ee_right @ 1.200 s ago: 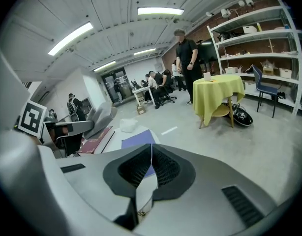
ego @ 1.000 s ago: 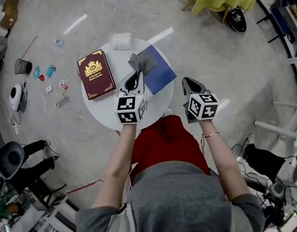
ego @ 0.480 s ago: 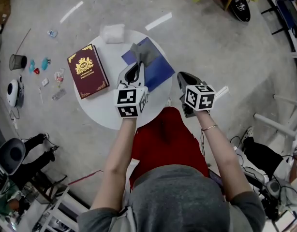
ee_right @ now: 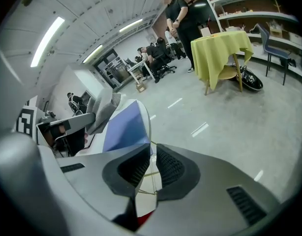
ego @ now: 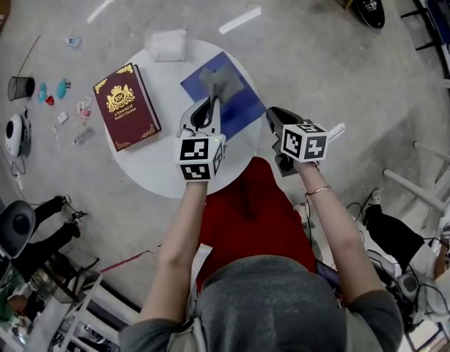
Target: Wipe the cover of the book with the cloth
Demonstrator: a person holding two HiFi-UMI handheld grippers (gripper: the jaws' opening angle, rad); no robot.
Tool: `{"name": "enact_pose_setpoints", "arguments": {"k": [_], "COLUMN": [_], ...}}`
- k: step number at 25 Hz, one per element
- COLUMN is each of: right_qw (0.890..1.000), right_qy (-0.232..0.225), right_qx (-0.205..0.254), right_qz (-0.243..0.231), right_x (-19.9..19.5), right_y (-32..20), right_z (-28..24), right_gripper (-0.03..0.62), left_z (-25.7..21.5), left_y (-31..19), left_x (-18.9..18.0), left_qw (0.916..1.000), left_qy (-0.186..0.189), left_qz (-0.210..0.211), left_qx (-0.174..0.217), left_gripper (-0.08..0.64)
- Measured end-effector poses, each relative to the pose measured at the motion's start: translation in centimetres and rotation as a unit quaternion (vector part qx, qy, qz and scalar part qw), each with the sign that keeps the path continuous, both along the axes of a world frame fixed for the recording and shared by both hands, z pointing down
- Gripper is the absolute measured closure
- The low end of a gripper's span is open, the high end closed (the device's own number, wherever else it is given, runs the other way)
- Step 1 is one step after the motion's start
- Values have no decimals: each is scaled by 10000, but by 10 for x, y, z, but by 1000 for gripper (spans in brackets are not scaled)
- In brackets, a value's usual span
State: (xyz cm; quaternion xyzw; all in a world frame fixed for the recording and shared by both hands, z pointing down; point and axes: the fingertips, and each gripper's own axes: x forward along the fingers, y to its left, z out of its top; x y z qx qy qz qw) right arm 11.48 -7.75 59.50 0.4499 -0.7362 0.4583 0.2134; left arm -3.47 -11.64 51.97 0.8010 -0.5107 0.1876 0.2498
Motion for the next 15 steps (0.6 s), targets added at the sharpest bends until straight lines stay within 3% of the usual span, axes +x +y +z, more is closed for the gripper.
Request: {"name": "enact_pose_setpoints", "arguments": {"k": [9, 12, 15], "right_qw": [9983, 9951, 9955], "right_qy": [-431, -726, -672], "right_qx": [-388, -676, -668], "right_qz": [55, 11, 35], "right_x": [-5, -10, -8], "right_y": [-4, 2, -2], "right_z": [6, 15, 15], "right_gripper": [553, 450, 445], "left_z": [13, 16, 19], "left_y": [-4, -5, -4], "left_x": [-4, -4, -3], "left_qw": [9999, 9999, 9998], "left_qy": [29, 54, 75], "left_qz": [-31, -41, -46], "left_qx": [-117, -145, -169], "left_gripper": [535, 535, 535]}}
